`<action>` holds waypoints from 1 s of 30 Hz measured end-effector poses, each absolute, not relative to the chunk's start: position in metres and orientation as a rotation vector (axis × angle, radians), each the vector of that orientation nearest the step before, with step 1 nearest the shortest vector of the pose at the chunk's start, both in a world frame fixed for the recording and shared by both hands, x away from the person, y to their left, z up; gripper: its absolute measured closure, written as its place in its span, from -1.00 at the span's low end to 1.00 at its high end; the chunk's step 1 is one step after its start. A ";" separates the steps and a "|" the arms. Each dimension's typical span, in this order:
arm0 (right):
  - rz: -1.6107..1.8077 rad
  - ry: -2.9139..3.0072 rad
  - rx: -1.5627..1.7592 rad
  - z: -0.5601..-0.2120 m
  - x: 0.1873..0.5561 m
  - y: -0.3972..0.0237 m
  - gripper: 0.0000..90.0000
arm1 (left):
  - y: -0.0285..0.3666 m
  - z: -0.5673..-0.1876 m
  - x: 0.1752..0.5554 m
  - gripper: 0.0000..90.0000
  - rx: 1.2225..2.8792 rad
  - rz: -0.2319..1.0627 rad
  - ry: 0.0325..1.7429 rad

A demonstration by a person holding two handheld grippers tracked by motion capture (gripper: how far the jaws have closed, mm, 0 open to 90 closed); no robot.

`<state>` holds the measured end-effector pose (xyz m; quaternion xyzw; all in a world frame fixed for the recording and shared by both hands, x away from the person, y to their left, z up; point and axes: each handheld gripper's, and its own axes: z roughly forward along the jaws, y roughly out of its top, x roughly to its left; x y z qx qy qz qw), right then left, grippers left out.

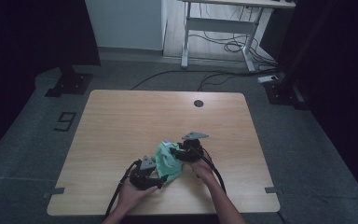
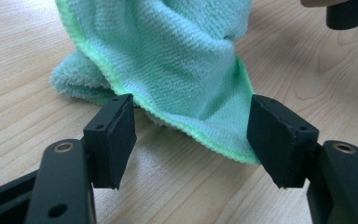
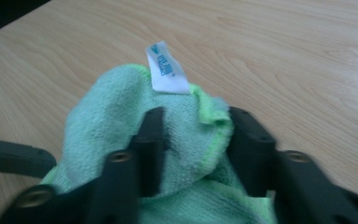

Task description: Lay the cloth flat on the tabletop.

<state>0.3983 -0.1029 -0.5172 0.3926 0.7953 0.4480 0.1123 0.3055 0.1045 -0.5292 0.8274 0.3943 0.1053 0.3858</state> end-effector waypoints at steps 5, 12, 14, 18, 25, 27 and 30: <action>1.310 2.336 1.138 -0.516 0.397 -0.105 0.73 | 0.104 -0.531 0.305 -0.26 2.114 0.268 1.005; 1.331 2.275 1.130 -0.506 0.391 -0.116 0.85 | 0.107 -0.522 0.296 -0.28 2.102 0.264 0.992; 1.335 2.274 1.129 -0.507 0.391 -0.117 0.85 | 0.107 -0.522 0.294 -0.28 2.110 0.264 0.987; 1.336 2.268 1.126 -0.508 0.389 -0.118 0.85 | 0.103 -0.527 0.295 -0.29 2.127 0.248 1.001; 1.346 2.257 1.117 -0.505 0.387 -0.120 0.85 | 0.100 -0.539 0.301 0.23 2.144 0.267 1.031; 1.354 2.252 1.113 -0.503 0.386 -0.121 0.85 | 0.102 -0.539 0.301 0.43 2.132 0.272 1.023; 1.366 2.241 1.112 -0.501 0.385 -0.123 0.85 | 0.106 -0.538 0.303 0.67 2.103 0.274 1.001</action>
